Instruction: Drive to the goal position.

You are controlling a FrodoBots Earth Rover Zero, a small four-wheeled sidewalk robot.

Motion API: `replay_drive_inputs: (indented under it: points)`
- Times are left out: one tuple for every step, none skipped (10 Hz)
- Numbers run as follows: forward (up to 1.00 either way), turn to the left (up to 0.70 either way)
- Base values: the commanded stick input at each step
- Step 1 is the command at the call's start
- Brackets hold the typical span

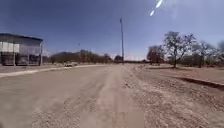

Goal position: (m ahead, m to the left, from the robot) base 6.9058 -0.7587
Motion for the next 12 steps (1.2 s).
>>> replay_drive_inputs:
  points:
    - [1.00,0.00]
    - [1.00,0.00]
    - [1.00,0.00]
    - [1.00,0.00]
    - [1.00,0.00]
    - [1.00,0.00]
    - [1.00,0.00]
    - [1.00,0.00]
    - [1.00,0.00]
    - [1.00,0.00]
    - [1.00,0.00]
    - [1.00,0.00]
